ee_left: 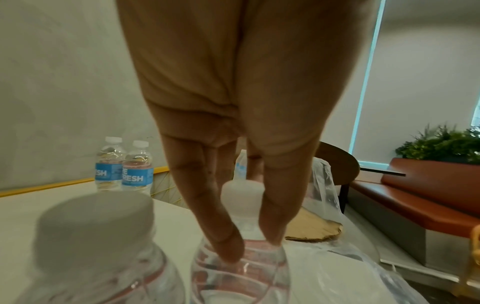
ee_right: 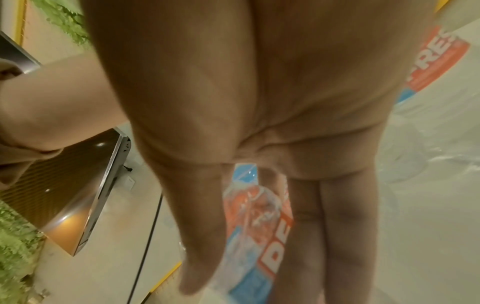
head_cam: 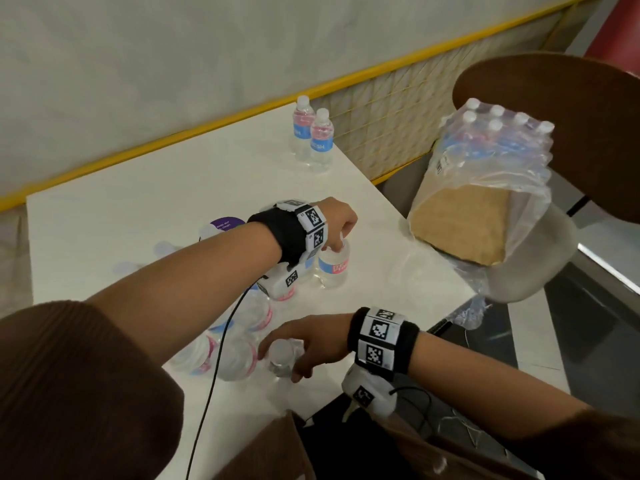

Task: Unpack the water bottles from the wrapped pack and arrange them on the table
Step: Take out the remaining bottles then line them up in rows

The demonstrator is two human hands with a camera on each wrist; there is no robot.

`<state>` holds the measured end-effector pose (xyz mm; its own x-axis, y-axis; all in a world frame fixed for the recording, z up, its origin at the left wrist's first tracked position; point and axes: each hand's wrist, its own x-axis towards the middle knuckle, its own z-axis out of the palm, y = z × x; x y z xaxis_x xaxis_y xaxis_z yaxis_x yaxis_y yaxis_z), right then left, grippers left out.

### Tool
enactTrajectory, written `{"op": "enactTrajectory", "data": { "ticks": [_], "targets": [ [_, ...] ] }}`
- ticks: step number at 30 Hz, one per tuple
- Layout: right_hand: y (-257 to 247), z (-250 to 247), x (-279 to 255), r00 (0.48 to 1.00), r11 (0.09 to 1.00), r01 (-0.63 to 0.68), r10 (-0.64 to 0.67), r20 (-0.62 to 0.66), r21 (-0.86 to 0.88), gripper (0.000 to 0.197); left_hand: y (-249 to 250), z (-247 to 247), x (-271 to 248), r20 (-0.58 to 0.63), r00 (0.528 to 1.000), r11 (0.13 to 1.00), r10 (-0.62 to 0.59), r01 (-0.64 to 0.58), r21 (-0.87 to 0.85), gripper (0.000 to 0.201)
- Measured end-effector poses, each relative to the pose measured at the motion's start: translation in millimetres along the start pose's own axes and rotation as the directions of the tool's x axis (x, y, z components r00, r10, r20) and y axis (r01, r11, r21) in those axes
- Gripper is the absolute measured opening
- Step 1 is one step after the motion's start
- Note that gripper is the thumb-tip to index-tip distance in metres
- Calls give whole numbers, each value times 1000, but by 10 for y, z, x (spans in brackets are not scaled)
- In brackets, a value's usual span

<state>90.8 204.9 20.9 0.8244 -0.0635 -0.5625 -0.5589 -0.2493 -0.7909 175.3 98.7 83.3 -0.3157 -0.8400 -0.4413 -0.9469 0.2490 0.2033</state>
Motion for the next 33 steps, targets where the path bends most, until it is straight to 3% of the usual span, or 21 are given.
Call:
{"op": "enactTrajectory", "data": {
  "ticks": [3,6,11,16,19,24,29,33],
  "targets": [
    [-74,60,40,989,998,-9,0,-146,-57,65,32,-1,-31,66,997,998,25,-29,60,14],
    [-91,101,44,965,998,-21,3,-263,-64,67,59,12,-49,157,986,984,64,-89,155,39],
    [-105,131,143,958,999,-32,19,-285,-41,69,121,-7,-96,276,959,950,62,-141,278,43],
    [-77,91,95,957,998,-13,-6,-288,-64,70,113,-18,-135,339,940,967,29,-112,228,34],
    [34,-17,-94,957,999,-27,19,-290,-23,68,94,-53,-126,360,933,973,5,-87,213,42],
    [477,-443,-470,920,984,-174,151,-362,-30,52,242,-166,114,202,979,957,19,-76,279,55],
    [1061,-857,-943,772,937,-338,331,-543,91,46,667,-106,604,3,997,977,80,-79,197,52],
    [1491,-1079,-1302,662,919,-320,391,-639,231,41,1029,-23,1008,-116,986,990,122,-114,78,52]
  ]
}}
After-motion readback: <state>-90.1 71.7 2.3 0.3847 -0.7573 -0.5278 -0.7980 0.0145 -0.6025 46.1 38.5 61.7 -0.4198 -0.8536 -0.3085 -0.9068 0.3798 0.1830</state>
